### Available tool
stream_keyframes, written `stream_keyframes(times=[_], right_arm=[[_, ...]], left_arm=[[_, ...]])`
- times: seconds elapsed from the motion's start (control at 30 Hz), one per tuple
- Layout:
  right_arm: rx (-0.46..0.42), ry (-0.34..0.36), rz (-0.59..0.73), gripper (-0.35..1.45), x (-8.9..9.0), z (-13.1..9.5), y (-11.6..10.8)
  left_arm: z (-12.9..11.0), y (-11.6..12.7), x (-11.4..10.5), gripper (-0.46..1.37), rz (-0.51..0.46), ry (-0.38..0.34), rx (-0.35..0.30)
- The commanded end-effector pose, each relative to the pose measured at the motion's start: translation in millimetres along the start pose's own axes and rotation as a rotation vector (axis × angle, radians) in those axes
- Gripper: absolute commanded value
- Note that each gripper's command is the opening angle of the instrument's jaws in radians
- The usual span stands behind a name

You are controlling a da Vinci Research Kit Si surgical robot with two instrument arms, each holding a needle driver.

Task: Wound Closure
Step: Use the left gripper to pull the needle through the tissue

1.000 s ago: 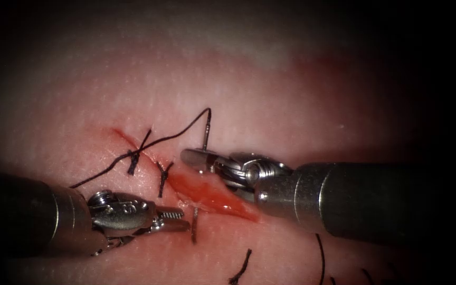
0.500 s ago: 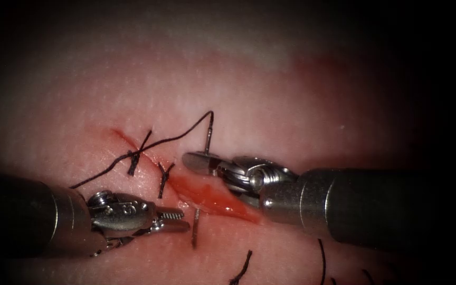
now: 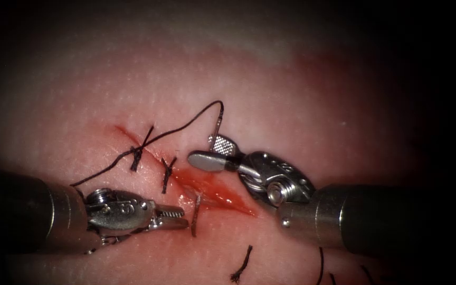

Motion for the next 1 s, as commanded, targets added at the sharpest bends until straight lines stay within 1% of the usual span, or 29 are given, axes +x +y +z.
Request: stream_keyframes(times=[0.03,0.13,0.17,0.23,0.33,0.43,0.53,0.63,0.7,0.8,0.87,1.0], right_arm=[[-0.002,-0.001,-0.025,1.2,0.4,-0.5,0.5],[-0.018,0.0,-0.045,1.17,1.5,-1.5,1.7],[-0.019,0.0,-0.045,1.17,1.6,-1.6,1.8],[-0.03,0.001,-0.061,1.16,2.0,-2.1,2.7],[-0.038,0.004,-0.063,1.15,2.2,-2.8,3.8],[-0.044,0.008,-0.067,1.14,2.1,-3.5,5.1],[-0.053,0.015,-0.073,1.13,1.7,-4.3,6.2],[-0.058,0.02,-0.076,1.11,1.3,-4.8,6.6],[-0.058,0.023,-0.078,1.1,1.0,-5.0,7.0],[-0.057,0.024,-0.08,1.1,0.7,-4.9,7.2],[-0.056,0.025,-0.081,1.1,0.6,-4.9,7.2],[-0.056,0.027,-0.083,1.1,0.4,-4.9,7.3]], left_arm=[[-0.1,-0.1,0.1,0.14,0.021,0.003,0.003],[-0.2,-0.2,0.5,0.21,0.077,0.026,0.0],[-0.2,-0.2,0.6,0.21,0.082,0.029,0.0],[-0.3,-0.3,1.2,0.18,0.131,0.061,-0.001],[-0.4,-0.3,2.1,0.1,0.194,0.104,0.0],[-0.3,-0.2,2.7,0.24,0.243,0.118,-0.005],[0.2,0.1,3.2,0.44,0.297,0.122,-0.02],[0.7,0.4,3.5,0.56,0.345,0.13,-0.037],[1.2,0.7,3.9,0.71,0.387,0.145,-0.045],[1.8,1.1,4.3,0.83,0.424,0.159,-0.055],[2.2,1.3,4.6,0.86,0.447,0.163,-0.063],[3.0,1.6,5.2,0.83,0.477,0.171,-0.083]])
